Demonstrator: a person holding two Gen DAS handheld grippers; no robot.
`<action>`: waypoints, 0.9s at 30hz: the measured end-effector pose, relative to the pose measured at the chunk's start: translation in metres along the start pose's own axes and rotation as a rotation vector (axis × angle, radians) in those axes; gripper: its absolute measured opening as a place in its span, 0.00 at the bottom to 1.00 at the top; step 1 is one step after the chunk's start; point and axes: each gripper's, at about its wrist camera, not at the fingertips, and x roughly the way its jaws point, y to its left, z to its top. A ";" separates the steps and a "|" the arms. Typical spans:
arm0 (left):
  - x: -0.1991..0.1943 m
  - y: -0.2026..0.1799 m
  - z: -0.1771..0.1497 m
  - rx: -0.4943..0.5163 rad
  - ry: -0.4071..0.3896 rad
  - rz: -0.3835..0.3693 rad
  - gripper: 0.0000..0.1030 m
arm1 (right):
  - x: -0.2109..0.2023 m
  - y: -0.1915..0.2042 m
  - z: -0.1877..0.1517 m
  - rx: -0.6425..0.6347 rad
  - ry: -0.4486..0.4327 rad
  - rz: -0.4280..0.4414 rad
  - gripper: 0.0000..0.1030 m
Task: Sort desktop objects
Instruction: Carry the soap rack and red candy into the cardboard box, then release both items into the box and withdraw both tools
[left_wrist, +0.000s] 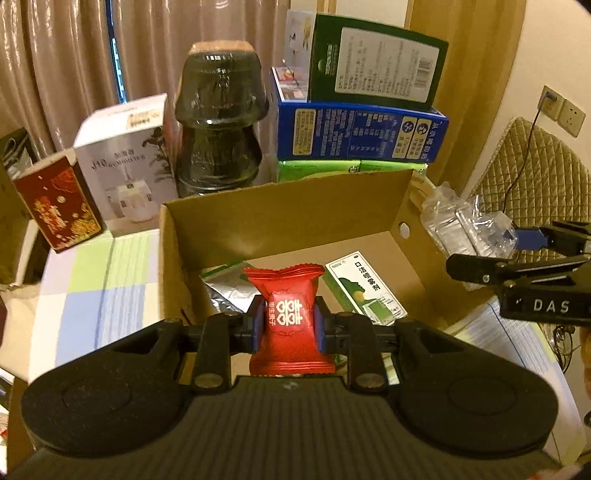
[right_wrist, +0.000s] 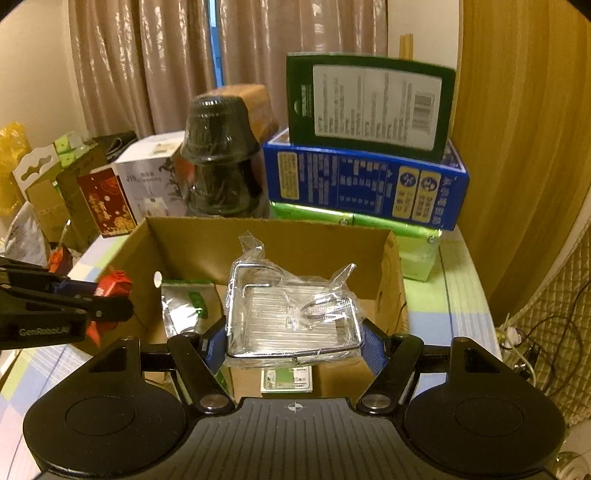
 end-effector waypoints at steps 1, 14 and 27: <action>0.006 0.000 0.001 0.006 0.003 -0.006 0.21 | 0.004 0.000 0.000 0.000 0.003 -0.003 0.66; 0.015 0.016 -0.004 -0.066 -0.010 -0.024 0.27 | 0.025 -0.004 0.002 0.031 -0.020 0.005 0.71; -0.055 0.008 -0.061 -0.126 -0.054 -0.023 0.39 | -0.066 -0.011 -0.045 0.096 -0.094 0.040 0.83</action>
